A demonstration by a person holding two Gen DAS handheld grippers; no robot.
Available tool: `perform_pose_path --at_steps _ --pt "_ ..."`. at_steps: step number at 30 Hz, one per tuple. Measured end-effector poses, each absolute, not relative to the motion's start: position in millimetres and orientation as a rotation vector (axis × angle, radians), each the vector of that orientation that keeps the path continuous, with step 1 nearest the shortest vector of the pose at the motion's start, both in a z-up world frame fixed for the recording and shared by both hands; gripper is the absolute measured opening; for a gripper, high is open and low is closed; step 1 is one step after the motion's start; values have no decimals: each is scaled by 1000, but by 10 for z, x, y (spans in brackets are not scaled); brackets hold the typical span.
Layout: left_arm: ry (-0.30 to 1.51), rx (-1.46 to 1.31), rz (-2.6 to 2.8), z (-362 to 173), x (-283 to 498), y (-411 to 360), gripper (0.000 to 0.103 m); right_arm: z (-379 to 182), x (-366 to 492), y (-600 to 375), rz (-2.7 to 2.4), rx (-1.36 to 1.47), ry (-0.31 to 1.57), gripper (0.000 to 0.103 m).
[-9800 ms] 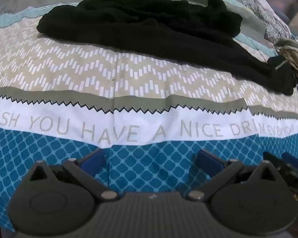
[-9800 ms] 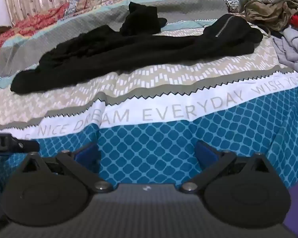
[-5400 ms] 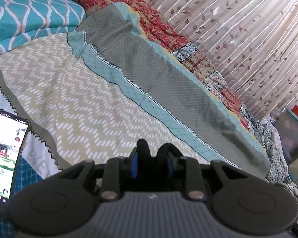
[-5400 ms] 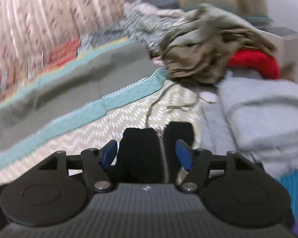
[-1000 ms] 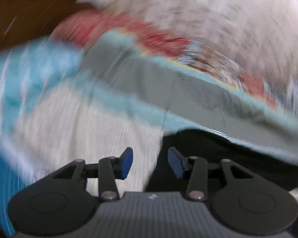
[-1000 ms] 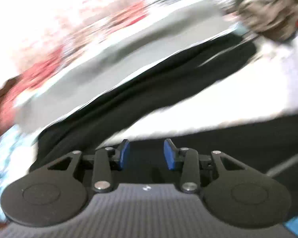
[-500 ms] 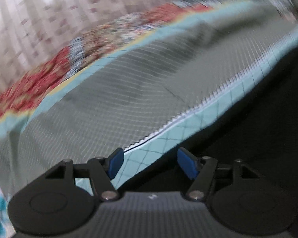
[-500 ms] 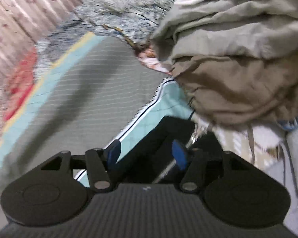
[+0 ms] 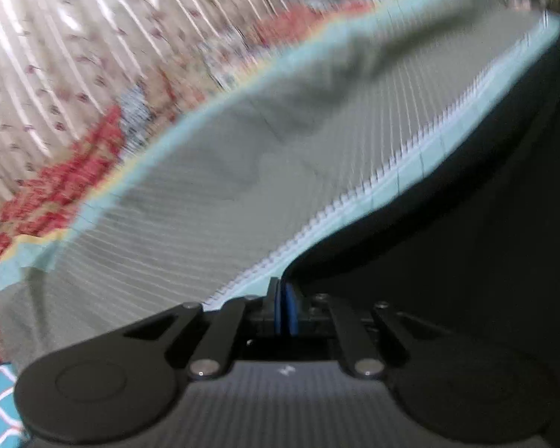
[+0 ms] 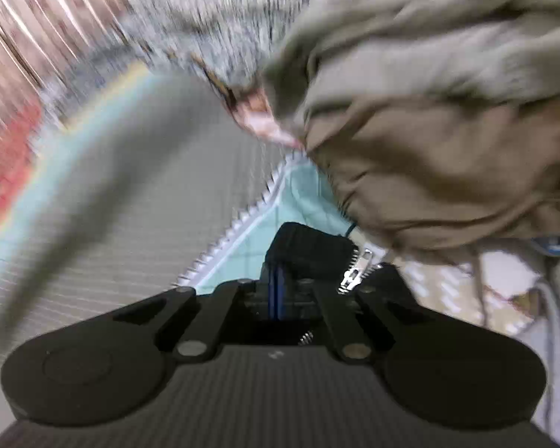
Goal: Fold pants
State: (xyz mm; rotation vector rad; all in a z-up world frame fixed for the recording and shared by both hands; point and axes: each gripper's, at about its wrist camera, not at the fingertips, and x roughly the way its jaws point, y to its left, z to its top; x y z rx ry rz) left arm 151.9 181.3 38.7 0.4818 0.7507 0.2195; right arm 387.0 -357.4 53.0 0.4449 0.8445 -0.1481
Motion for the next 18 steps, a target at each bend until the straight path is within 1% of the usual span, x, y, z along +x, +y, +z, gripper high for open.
perform_pose_path --at_steps 4,6,10,13,16,18 --pt "629 440 238 842 927 1610 4 961 3240 -3921 -48 556 732 4" --pt "578 414 243 1033 513 1459 4 1132 2860 -4078 -24 568 679 4" --pt "541 383 255 1146 -183 1202 4 1268 1955 -4488 -5 612 618 4" --pt "560 348 251 1064 -703 973 4 1165 1287 -4780 -24 626 609 4" --pt "610 304 245 878 -1124 710 4 839 757 -5019 -78 683 635 4" --pt "652 253 240 719 -1297 606 4 579 603 -5037 -134 711 680 4"
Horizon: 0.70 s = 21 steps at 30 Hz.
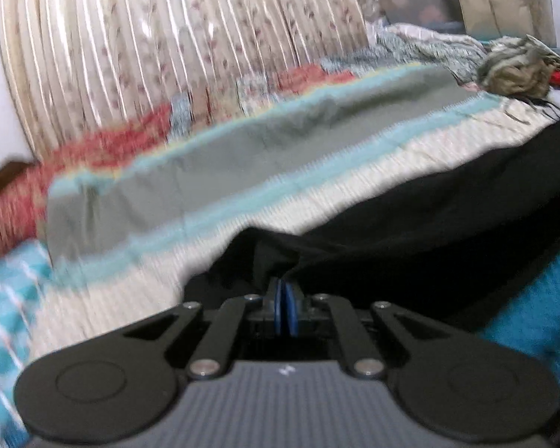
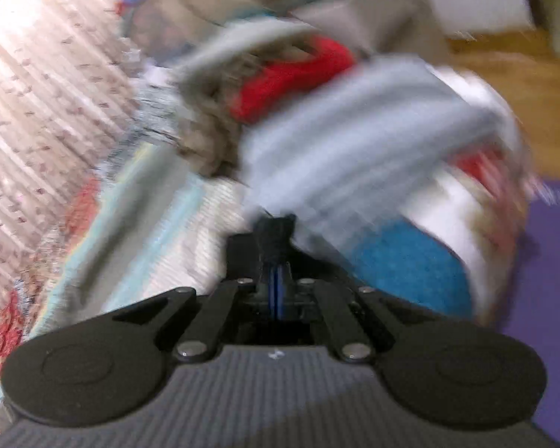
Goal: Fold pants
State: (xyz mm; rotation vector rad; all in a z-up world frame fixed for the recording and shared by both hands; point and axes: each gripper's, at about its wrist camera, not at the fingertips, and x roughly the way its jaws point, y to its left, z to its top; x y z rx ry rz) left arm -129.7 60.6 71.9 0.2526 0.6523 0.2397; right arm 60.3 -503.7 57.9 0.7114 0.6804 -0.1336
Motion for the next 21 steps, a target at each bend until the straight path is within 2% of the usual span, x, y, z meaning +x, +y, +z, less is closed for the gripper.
perform_pose_path --at_steps 3,6,7,8,9,10,12,14,16,17,18,20,21 --pt "715 242 271 384 -1411 465 5 216 505 -4996 -197 669 752 4" --pt "795 208 295 172 -1453 468 12 266 531 -4835 -211 605 713 8" --pt "783 193 296 201 -1509 469 13 310 509 -4834 -210 583 718 17" --pt "765 159 290 293 -1569 498 16 367 523 -4833 -215 568 718 35" --pt "745 116 286 390 -1637 539 19 431 477 -4895 -251 547 691 45" --pt "721 72 290 466 -1712 578 20 477 414 -4964 -306 524 640 50" --pt "651 -52 312 676 -1853 751 26 636 325 -4942 -352 485 555 50" --pt "572 -197 351 863 -1934 1041 41 744 269 -4838 -321 430 512 50" --pt "524 -328 380 942 -1929 1319 43 815 256 -4594 -253 363 503 50" --pt "517 -401 392 956 -1878 1474 49 829 263 -4492 -212 350 509 50" --pt "526 -462 399 944 -1813 1600 63 827 265 -4333 -157 344 523 50" --pt "544 -567 429 854 -1652 1855 83 795 281 -4017 -41 326 565 50" --pt "550 -614 440 782 -1568 1967 83 761 275 -3815 20 316 591 50"
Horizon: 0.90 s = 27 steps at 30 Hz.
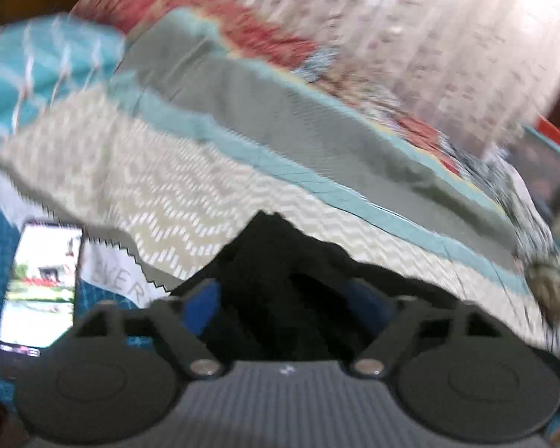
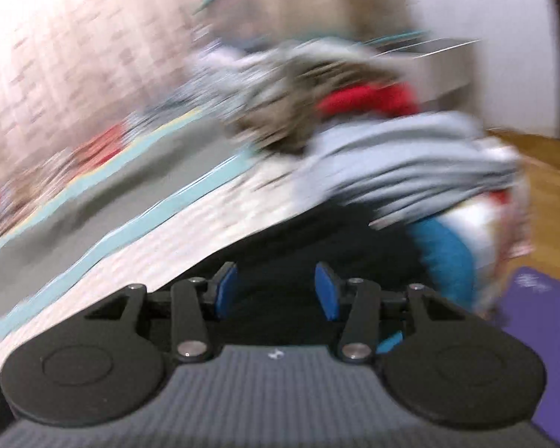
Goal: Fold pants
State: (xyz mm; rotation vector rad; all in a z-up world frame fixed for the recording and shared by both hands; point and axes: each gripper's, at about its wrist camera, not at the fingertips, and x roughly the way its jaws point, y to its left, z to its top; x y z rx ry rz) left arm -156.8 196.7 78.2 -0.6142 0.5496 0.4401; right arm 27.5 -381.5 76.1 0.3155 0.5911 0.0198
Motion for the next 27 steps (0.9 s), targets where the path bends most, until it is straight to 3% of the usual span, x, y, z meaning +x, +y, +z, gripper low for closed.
perform_pose_path --at_steps 2,4,5,6,12,16,20,27 --pt "582 -731 428 611 -1416 2133 80 665 264 -3380 149 288 651 50" --pt "582 -830 401 446 -1317 2202 59 567 273 -2952 261 239 704 50" --pt "578 -838 404 403 -1276 2211 27 497 273 -2721 318 209 736 49" --pt "576 -832 401 388 -1256 2211 6 459 278 -2542 367 186 765 49" --pt "449 -813 455 627 -1787 2210 4 377 100 -1806 633 20 835 44" --pt "586 -786 515 379 -1832 2234 5 190 177 -1606 663 -71 935 45" --pt "655 -662 623 411 -1753 2087 33 235 129 -1530 674 -147 896 45" --pt "378 -637 485 1041 -1692 1862 32 520 163 -1767 699 -3 792 45"
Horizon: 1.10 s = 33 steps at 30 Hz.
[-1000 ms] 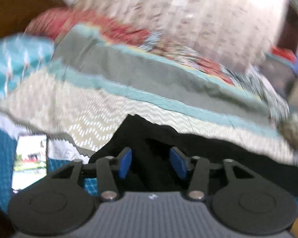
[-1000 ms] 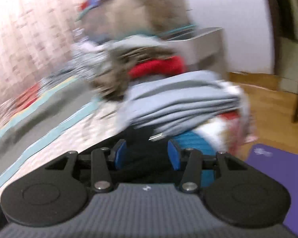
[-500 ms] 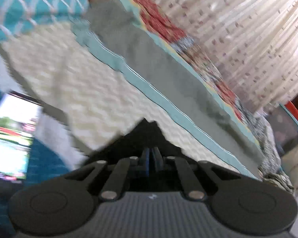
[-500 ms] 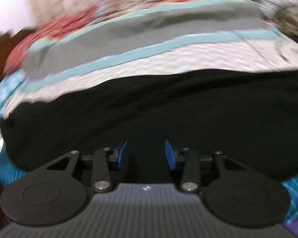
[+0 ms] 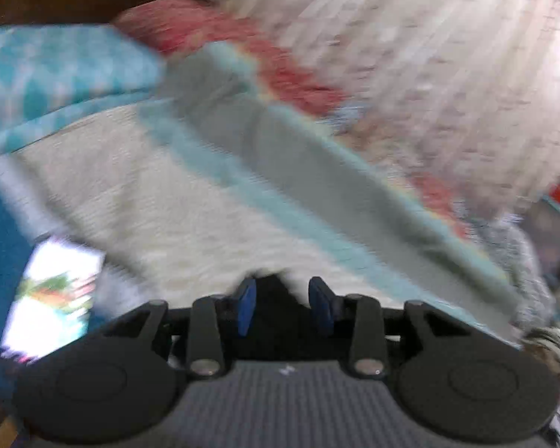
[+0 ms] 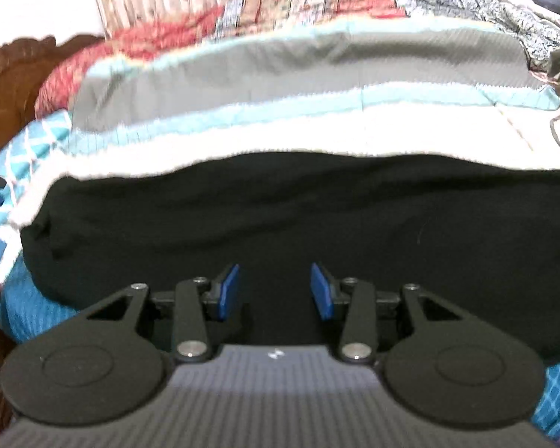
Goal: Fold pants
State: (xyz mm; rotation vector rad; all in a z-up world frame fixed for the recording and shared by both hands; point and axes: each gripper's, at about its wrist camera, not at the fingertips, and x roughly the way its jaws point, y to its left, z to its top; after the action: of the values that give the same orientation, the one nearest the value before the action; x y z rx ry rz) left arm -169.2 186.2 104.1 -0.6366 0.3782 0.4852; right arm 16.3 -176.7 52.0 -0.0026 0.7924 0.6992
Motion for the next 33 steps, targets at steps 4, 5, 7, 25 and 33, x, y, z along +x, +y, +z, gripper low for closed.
perform_pose_path --at_steps 4,5,7,25,33 --pt "466 -542 341 968 -1217 1545 29 467 203 -1753 720 47 818 45" --pt "504 -521 313 889 -1114 1455 29 441 179 -1769 726 47 824 45" --pt "585 -489 291 714 -980 1331 28 402 139 -1799 727 35 836 45" --pt "687 -405 409 749 -937 1039 24 556 136 -3836 360 506 685 45" --pt "813 -440 218 630 -250 456 24 189 -100 -5143 25 790 537 57"
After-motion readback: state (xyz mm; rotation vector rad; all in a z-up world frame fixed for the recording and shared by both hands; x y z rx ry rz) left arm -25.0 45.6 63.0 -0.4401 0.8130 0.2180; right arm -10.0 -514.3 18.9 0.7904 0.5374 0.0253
